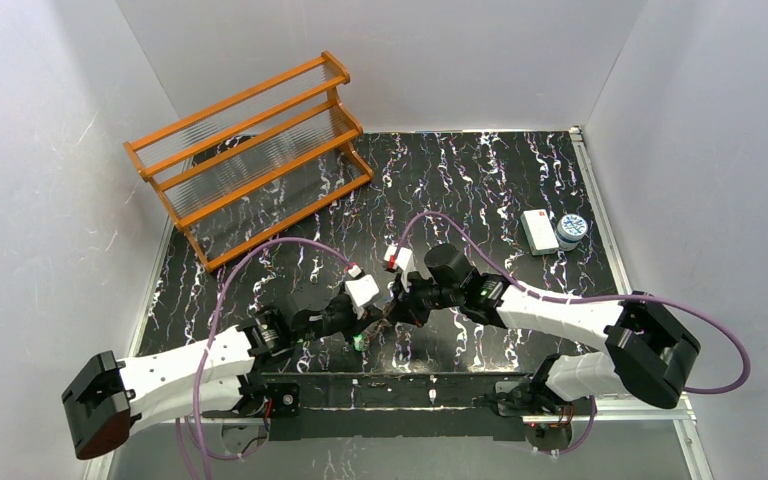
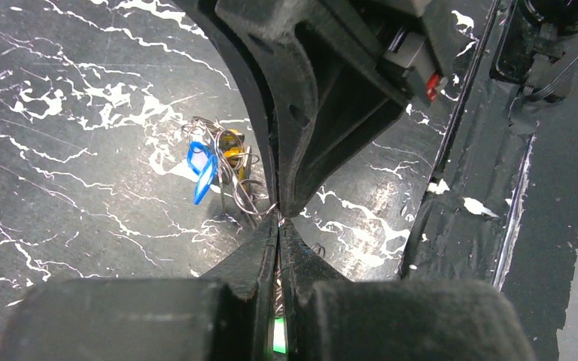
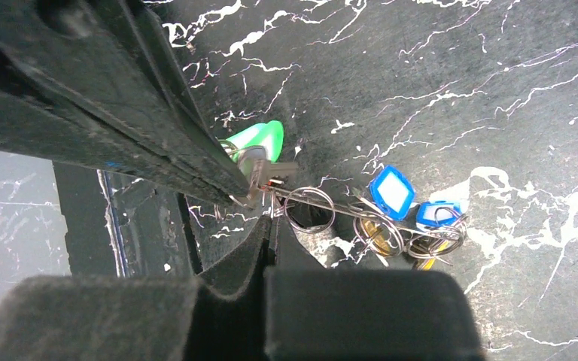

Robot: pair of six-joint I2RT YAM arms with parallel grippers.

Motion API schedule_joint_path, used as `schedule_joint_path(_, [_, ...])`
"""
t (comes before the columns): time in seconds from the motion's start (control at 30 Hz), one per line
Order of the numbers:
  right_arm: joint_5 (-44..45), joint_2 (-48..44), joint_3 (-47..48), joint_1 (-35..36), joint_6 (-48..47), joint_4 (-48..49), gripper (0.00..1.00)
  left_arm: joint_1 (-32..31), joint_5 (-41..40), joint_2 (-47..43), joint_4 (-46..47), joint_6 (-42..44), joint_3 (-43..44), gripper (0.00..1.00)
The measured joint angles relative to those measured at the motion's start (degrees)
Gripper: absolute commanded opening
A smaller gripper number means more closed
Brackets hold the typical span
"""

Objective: Put the keys on the keyring

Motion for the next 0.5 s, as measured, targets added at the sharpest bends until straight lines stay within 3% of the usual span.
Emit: schedule_joint_path(0.5, [-0.5,-0.92,-0.85,0.0,-0.37,0.02,0.01,0.0,0.33,3.48,2.47,-1.2,0.52,0.0])
